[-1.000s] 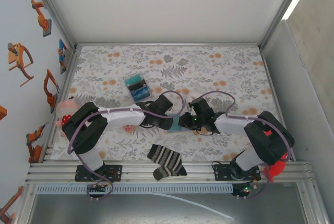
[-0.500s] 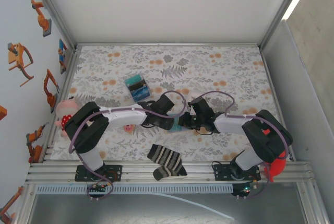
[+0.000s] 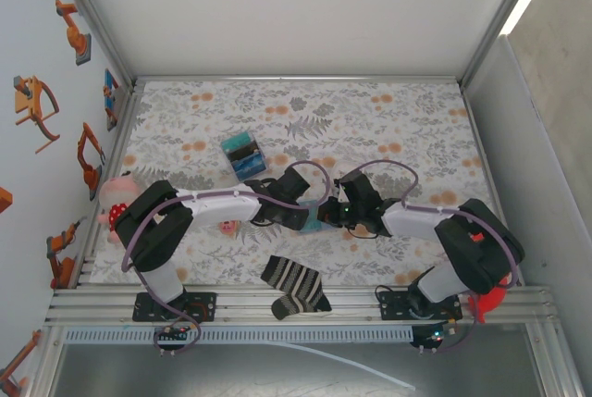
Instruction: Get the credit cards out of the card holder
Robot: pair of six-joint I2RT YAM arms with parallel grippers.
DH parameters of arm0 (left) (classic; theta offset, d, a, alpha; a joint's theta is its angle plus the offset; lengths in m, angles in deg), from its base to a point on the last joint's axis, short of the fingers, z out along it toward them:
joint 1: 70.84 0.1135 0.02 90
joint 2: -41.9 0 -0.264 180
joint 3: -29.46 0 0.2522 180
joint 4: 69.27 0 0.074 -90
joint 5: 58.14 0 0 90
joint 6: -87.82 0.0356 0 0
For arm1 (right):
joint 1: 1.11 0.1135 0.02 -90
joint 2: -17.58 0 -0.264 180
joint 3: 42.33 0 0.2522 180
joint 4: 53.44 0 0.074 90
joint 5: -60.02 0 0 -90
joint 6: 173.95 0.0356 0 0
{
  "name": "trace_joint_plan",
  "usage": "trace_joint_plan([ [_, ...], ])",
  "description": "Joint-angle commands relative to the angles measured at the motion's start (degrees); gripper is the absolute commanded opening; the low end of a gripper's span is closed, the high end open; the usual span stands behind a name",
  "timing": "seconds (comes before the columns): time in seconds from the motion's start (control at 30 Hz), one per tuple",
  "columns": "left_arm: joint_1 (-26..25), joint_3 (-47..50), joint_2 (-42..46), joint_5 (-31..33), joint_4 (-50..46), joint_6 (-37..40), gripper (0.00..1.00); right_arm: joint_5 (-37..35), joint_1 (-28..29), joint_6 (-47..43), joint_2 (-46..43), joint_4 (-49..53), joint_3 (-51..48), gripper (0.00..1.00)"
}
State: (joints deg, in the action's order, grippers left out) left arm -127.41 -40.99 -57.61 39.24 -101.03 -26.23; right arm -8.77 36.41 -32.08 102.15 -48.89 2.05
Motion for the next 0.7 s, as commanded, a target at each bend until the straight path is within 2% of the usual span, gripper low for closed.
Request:
trace_joint_plan([
  [0.0,-0.2,-0.2,-0.3,1.6,-4.3,1.8,0.62,-3.4,-0.6,-2.1,-1.4,5.7,0.7,0.0],
  [0.27,0.1,-0.3,-0.1,1.8,-3.6,2.5,0.61,-5.6,-1.5,-4.1,-4.3,10.9,1.6,0.0],
  [0.57,0.1,-1.6,1.3,2.2,-3.9,3.5,0.62,-5.4,-1.8,-4.6,-5.1,11.5,1.6,0.0],
  [0.67,0.1,-2.6,2.9,2.8,-4.2,3.9,0.64,-5.1,-1.8,-4.5,-5.2,11.5,1.6,0.0],
])
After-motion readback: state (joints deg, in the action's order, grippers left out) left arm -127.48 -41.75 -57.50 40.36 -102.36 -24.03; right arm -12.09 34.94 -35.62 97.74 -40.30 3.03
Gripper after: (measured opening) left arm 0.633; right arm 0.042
